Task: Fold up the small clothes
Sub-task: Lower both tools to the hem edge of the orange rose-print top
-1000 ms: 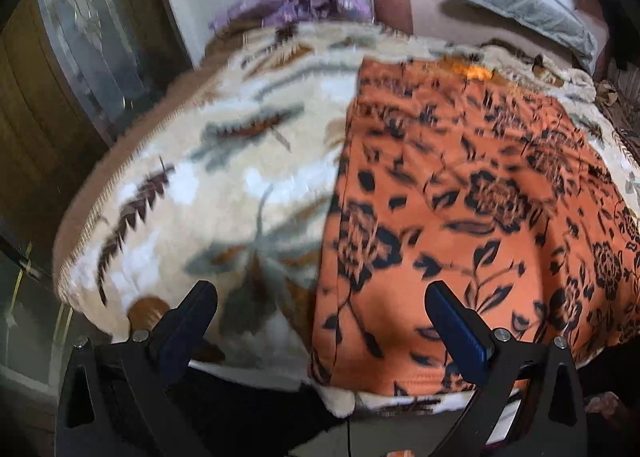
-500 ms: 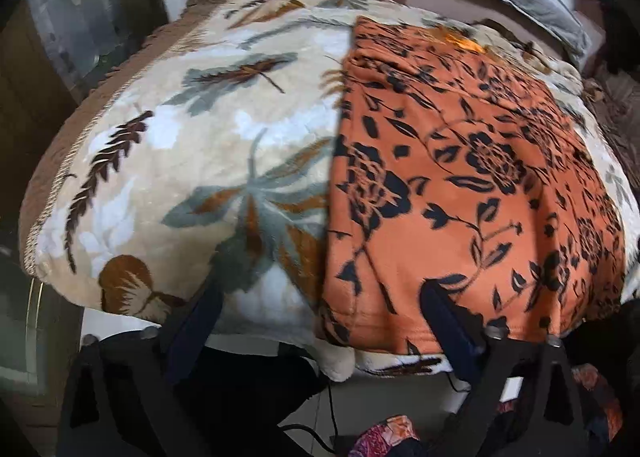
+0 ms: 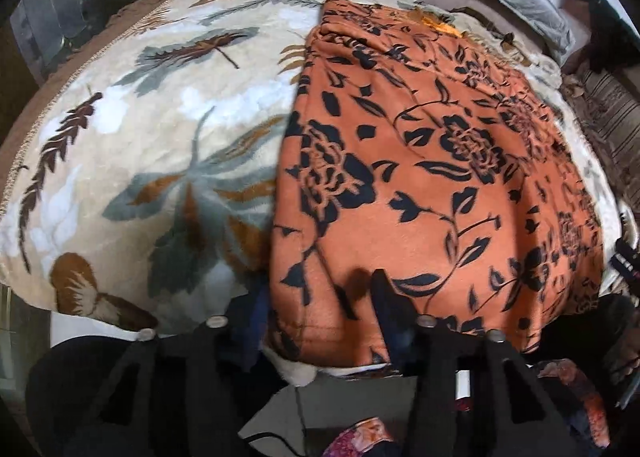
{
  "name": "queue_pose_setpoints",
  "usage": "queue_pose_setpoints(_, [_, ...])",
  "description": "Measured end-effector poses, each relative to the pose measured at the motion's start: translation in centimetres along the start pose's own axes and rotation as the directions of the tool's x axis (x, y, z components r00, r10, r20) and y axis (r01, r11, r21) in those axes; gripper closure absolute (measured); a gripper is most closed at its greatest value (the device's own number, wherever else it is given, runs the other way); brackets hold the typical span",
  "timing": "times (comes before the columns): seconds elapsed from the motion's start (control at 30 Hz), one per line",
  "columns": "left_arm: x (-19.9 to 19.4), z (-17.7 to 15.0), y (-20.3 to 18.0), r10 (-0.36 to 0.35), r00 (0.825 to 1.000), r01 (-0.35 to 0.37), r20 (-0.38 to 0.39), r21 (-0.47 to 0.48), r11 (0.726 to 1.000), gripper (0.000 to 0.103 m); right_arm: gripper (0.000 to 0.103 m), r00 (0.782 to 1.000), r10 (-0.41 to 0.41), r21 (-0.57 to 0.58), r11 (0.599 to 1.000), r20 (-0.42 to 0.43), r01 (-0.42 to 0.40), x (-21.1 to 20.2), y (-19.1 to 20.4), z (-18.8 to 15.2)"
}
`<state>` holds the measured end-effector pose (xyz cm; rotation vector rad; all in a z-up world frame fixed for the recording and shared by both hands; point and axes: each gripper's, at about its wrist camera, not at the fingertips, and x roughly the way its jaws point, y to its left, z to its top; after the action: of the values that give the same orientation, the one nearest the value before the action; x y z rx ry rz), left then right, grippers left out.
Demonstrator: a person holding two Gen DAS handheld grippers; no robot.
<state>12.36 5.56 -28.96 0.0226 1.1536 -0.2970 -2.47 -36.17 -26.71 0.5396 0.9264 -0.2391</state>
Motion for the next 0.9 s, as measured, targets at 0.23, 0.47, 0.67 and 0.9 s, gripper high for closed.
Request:
queue_pose_setpoints(0.23, [0.6,0.2,-0.2,0.013,1.000,-0.013,0.016,0.017,1.000,0.061,0.018,0.996,0.073,0.186,0.981,-0.052,-0.062,0.9,-3.8,-0.1])
queue_pose_setpoints(0.47, [0.8,0.6,0.5,-0.014,1.000,0.014,0.009,0.000,1.000,0.060,0.021,0.983,0.052,0.238,0.971,-0.173,-0.009,4.1,-4.3,-1.5])
queue_pose_setpoints(0.67, [1.0,0.6,0.2,0.003,1.000,-0.004,0.021,0.009,1.000,0.060,0.043,0.978,-0.069,0.159,0.982,-0.195,0.101,4.7,-3.0,-1.8])
queue_pose_setpoints(0.9, [-1.0,0.9,0.9,-0.059,0.996,0.060,0.070,-0.010,0.998,0.095,0.092,0.976,-0.072,0.056,0.995,-0.204,0.085,2.8,0.0,-1.1])
